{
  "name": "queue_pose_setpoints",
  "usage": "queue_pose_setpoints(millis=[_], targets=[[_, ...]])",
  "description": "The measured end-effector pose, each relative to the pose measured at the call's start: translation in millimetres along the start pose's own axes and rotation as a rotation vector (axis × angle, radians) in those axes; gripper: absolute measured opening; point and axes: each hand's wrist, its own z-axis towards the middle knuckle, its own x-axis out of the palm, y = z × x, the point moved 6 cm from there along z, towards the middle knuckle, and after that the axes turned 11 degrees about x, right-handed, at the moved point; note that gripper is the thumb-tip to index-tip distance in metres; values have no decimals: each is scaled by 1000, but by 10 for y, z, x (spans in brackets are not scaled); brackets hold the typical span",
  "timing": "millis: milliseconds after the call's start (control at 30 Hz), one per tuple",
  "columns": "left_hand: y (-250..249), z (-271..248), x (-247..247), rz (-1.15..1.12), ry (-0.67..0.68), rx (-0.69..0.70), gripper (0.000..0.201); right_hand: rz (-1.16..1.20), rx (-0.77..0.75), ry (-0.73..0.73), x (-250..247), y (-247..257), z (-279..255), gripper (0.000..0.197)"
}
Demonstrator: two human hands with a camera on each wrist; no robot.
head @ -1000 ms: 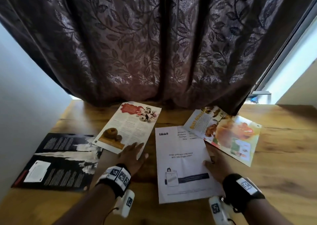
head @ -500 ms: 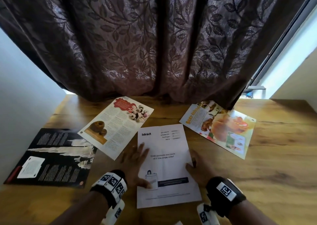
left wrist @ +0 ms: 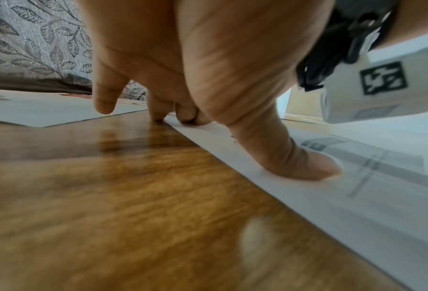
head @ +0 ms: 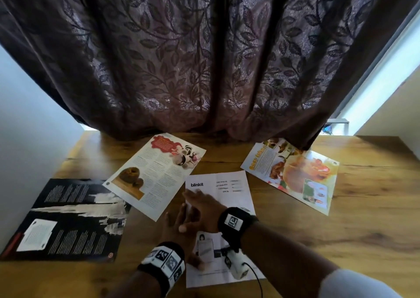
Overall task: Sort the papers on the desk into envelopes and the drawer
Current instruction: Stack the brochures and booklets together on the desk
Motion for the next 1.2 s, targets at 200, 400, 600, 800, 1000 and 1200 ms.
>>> queue_pose_setpoints(millis=[200, 400, 600, 800, 1000, 1200], targets=[[21, 7, 11, -29, -42, 57, 149, -332, 160, -116, -111, -962, -12, 136], [-12, -19, -26, -41, -54, 84, 152, -365, 364, -116, -410, -1656, -454, 150], [7, 25, 21, -24, -35, 77, 145, -356, 29, -49, 161, -601, -555, 148], [17, 81, 61, -16, -71, 48, 145, -397, 61, 13, 583, -625, -697, 148], [-101, 91, -71, -50, -28, 6, 153, -339, 258, -21, 280, -1436, -1076, 148], [-747, 358, -183, 60, -73, -3, 152, -344, 261, -10, 280, -1463, -1094, 150]])
